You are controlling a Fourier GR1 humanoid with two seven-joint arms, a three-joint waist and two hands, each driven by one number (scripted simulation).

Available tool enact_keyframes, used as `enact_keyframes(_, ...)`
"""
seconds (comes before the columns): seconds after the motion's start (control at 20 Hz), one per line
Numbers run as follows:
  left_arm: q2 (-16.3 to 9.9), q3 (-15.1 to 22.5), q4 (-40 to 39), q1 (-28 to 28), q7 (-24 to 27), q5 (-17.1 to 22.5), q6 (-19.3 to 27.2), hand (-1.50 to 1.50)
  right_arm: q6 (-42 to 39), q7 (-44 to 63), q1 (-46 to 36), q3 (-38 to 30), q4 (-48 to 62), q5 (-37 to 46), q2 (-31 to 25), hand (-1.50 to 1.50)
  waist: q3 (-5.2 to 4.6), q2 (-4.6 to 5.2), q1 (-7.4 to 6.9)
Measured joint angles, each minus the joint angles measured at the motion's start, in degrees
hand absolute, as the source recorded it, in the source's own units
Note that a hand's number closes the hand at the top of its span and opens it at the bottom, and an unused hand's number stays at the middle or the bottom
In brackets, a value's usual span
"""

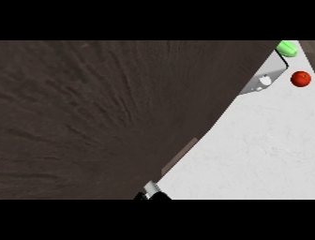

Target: Pick up the wine, place it into the cabinet and close the cabinet

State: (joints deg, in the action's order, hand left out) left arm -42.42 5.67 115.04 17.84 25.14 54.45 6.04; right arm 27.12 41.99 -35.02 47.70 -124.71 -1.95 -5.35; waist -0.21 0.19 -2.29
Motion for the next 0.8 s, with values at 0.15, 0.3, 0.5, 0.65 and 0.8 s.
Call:
enact_keyframes(0.15,1.22,1.04,-0.71,-1.28,-0.27,-1.01,0.81,-1.5,1.34,-0.66,-9.32,-4.86,7.96,-3.91,2.74,1.5,0.01,0.11,-0.12)
enact_keyframes(0.3,1.77,1.04,-1.21,-2.49,-1.26,-1.14,1.18,-1.5,2.34,-2.47,-17.93,-8.72,16.66,-7.61,4.06,1.5,0.05,0.12,-0.17)
enact_keyframes(0.5,2.43,0.47,-1.44,-2.48,-1.57,-1.63,1.13,-1.5,1.77,-5.67,-27.31,-12.87,28.12,-9.34,4.85,1.5,0.08,0.08,-0.16)
enact_keyframes(0.65,3.24,0.22,-1.67,-2.57,-1.58,-2.4,1.27,-1.5,-0.8,-8.29,-31.43,-15.57,35.2,-8.09,5.03,1.5,0.09,0.02,0.35)
enact_keyframes(0.8,3.92,-0.46,-2.4,-3.39,-2.08,-2.75,0.96,-1.5,-2.68,-12.18,-33.18,-18.24,41.89,-8.19,5.18,1.5,0.11,0.02,0.69)
